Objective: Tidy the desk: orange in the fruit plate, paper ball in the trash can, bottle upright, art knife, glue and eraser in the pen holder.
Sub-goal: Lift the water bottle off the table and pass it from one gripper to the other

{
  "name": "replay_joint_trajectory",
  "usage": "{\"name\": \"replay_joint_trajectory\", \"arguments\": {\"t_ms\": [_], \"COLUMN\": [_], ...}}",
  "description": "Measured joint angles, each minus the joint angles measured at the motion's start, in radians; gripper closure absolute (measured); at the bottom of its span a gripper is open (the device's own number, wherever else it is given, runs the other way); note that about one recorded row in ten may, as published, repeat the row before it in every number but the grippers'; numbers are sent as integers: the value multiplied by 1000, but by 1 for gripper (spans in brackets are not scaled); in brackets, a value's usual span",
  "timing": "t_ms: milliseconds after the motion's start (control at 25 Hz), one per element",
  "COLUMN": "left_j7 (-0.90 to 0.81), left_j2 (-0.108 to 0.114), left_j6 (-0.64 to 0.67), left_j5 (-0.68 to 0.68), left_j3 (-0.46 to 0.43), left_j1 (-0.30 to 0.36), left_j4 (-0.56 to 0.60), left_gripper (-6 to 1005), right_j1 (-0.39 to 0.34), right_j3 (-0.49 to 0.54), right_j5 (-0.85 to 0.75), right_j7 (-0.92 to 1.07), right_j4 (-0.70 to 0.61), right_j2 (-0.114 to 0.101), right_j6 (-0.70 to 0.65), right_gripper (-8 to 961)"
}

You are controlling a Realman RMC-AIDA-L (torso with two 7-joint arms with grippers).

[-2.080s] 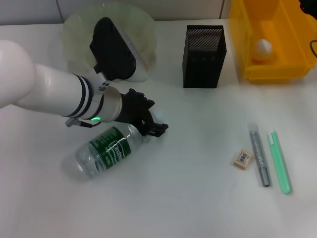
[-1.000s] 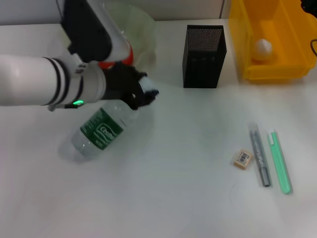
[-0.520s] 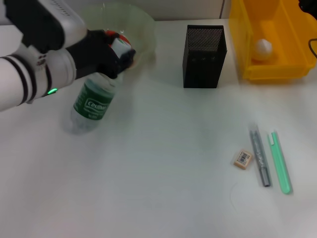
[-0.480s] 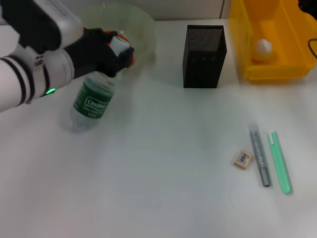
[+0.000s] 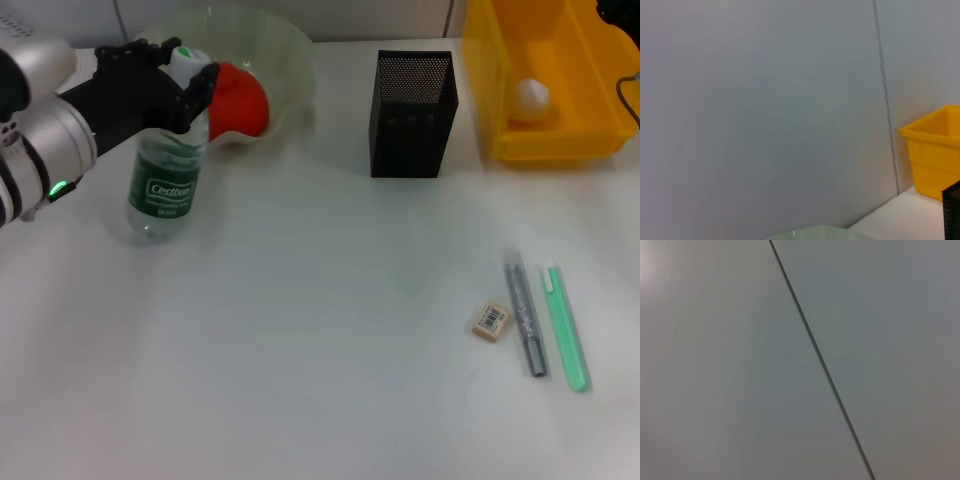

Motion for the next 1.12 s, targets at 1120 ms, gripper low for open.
{"name": "replay_joint_trajectory", "arguments": {"t_ms": [1120], "left_j7": [246], "left_j2": [-1], "left_j6": [319], "left_j5": [-332], "left_j3": [-137], "left_j1": [39], "left_j4": [-103], "left_gripper": [559], "right_j1": [12], "right_j3": [-3], "right_j5": [0], "right_j7": [0], "right_j4": [9], "right_j2": [0], "right_j6": [1], "right_gripper": [209]}}
